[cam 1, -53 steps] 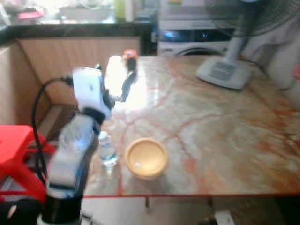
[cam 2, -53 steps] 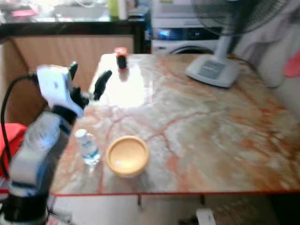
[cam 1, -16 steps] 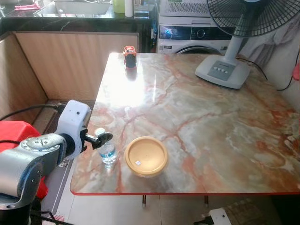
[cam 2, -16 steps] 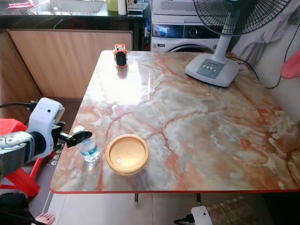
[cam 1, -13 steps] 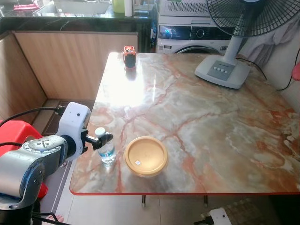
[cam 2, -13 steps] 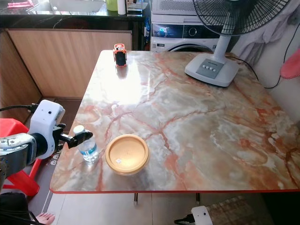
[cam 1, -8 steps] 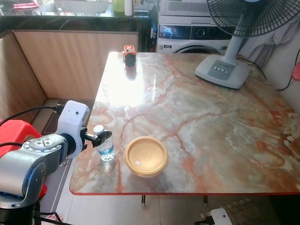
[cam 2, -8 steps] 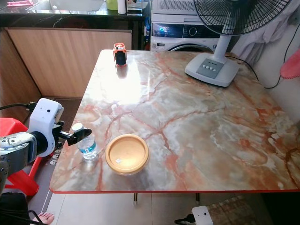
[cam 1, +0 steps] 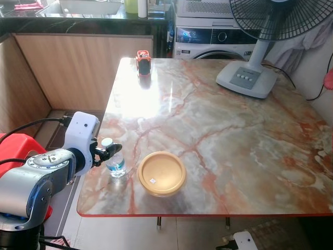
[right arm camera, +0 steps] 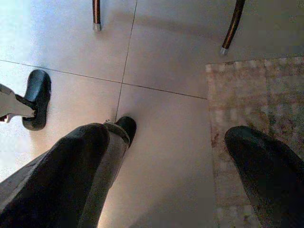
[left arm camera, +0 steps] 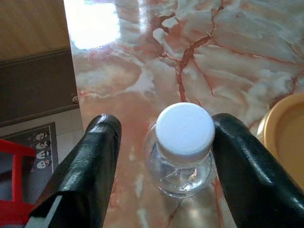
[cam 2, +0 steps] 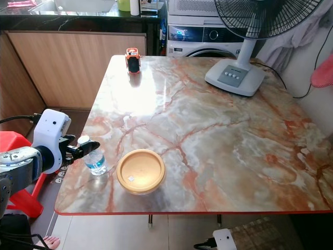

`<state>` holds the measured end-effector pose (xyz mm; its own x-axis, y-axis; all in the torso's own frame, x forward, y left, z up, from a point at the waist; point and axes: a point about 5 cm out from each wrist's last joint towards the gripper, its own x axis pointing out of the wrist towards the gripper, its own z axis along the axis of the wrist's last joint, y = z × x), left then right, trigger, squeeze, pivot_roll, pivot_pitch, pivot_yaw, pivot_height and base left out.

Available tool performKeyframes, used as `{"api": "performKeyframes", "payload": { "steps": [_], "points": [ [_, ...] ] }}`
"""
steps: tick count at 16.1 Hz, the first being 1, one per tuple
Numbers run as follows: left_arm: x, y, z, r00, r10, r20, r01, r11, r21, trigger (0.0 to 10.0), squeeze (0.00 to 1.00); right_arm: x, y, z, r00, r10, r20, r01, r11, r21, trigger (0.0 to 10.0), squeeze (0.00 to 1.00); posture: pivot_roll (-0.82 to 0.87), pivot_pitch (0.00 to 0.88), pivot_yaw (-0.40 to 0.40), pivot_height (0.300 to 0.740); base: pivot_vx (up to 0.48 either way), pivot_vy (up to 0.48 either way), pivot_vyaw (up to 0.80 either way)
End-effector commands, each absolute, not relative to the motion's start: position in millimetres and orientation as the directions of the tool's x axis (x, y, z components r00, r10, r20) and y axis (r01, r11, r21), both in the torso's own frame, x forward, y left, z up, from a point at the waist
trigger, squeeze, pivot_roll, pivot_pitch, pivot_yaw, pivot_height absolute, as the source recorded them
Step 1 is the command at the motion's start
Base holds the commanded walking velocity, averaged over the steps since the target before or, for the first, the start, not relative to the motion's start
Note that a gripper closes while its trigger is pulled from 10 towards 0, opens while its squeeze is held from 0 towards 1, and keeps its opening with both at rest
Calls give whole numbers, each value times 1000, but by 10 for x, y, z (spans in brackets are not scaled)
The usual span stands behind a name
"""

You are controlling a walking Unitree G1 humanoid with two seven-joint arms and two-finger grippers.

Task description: Restocking fridge

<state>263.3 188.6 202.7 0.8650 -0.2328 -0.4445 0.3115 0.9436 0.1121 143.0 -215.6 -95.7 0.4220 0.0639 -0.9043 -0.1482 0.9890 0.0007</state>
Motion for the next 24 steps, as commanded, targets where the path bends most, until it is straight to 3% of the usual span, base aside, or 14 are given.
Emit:
{"api": "performKeyframes", "payload": {
  "steps": [1,18,24],
  "points": [
    [2651,1908,2039,872,-217,-438,298,946,125,0,0,1436,-2184,-950,423,54,-905,-144,989,-8,10000,0,109,0,-56,740,0,0,0],
    [2671,1808,1991,874,-246,-419,316,943,106,0,0,1418,-2198,-957,406,36,-913,-174,984,-38,10000,0,103,0,-56,740,0,0,0],
    [2778,1805,2224,949,-182,-258,212,972,97,0,0,1423,-2191,-957,405,39,-913,-179,983,-37,10000,0,106,0,-54,740,0,0,0]
  ]
}}
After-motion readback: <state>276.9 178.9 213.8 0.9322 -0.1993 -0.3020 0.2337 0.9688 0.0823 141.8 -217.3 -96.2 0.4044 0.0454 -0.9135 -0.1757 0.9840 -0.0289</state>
